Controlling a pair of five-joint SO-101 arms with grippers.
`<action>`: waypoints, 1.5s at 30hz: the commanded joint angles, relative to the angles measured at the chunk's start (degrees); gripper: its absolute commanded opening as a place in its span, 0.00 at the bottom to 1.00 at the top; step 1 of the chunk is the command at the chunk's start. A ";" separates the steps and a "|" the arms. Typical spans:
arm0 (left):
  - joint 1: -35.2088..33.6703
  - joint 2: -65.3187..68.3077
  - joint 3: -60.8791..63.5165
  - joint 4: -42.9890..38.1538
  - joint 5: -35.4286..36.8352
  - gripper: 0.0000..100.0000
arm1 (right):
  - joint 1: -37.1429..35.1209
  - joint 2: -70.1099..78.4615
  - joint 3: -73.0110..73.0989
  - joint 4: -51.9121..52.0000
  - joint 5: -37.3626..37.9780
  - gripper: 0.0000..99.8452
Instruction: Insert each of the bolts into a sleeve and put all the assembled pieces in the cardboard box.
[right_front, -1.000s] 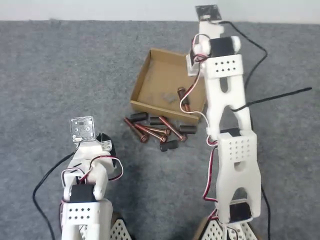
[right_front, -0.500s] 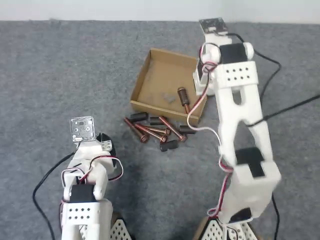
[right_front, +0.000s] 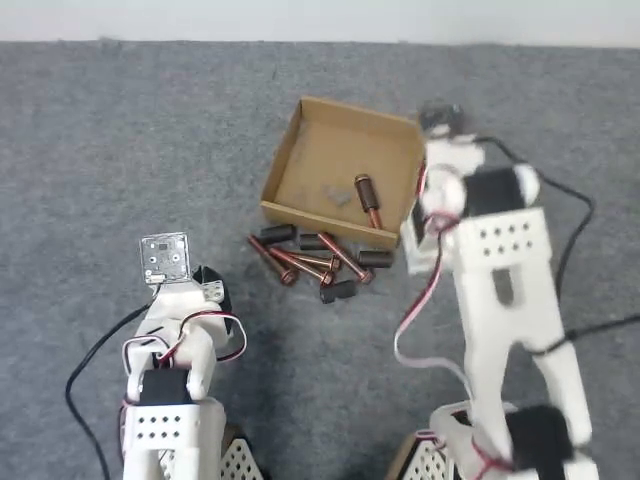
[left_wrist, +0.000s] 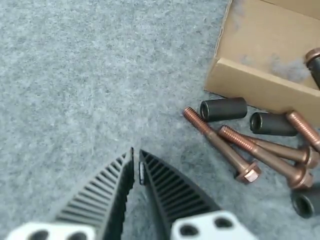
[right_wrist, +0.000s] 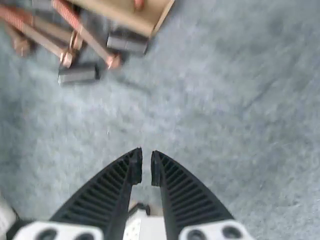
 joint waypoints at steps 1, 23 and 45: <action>-0.26 -0.70 -0.84 -1.76 -0.53 0.01 | -3.91 -8.66 8.09 0.40 1.23 0.01; -0.35 -0.70 -0.84 -1.67 -0.53 0.01 | -20.79 -25.10 38.33 -30.20 24.44 0.01; -0.35 -0.70 -0.84 -2.11 -0.53 0.01 | -20.79 -7.78 38.15 -47.43 42.37 0.11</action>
